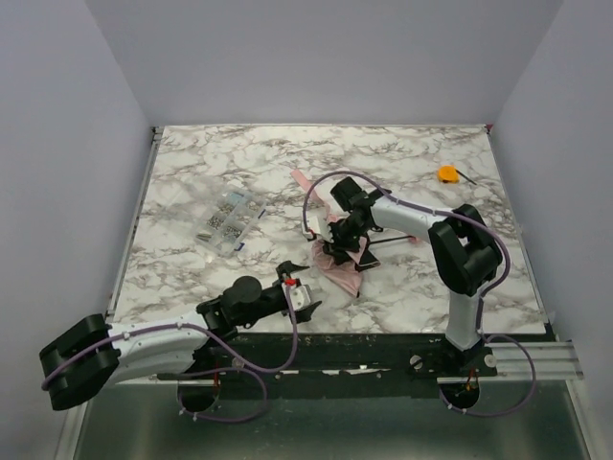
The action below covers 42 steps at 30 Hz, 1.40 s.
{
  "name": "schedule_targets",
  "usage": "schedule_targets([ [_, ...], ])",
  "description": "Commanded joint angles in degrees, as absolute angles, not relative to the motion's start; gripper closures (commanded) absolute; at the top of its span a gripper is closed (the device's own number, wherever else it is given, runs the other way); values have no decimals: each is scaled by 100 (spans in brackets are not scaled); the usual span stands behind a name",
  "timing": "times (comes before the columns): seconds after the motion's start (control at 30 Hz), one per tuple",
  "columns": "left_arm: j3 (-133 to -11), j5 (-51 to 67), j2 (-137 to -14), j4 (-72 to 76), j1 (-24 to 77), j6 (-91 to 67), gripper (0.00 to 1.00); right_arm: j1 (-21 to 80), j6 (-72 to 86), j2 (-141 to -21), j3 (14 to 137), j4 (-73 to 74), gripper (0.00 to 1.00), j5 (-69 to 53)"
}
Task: Put away the umbrella
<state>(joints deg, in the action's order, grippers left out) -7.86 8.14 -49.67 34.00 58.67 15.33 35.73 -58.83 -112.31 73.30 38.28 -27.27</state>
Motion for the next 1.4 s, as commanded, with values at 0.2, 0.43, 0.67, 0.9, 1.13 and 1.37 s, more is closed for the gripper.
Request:
schedule_targets([
  [0.2,-1678,-939,-7311,4614,6457,3357,9,3445,-6175,-12545,6874,6170,70,-2151],
  [0.43,-2066,-1237,-8649,5828,6484,3818,6,3437,-6335,-12456,6676,6375,68,-1974],
  [0.67,-1908,-1274,-9052,6497,6387,3853,6,3385,-6600,-12454,6600,6655,67,-2022],
  [0.9,-2007,-815,-9451,6549,6034,3793,6,3385,-6803,-12454,6737,6798,65,-2296],
  [1.13,-2265,-452,-10062,6417,5882,3583,11,3392,-6826,-12373,6819,6686,59,-2623],
  [1.37,-2567,160,-10151,5394,5823,3368,52,3379,-6771,-12134,6926,6463,48,-3119],
])
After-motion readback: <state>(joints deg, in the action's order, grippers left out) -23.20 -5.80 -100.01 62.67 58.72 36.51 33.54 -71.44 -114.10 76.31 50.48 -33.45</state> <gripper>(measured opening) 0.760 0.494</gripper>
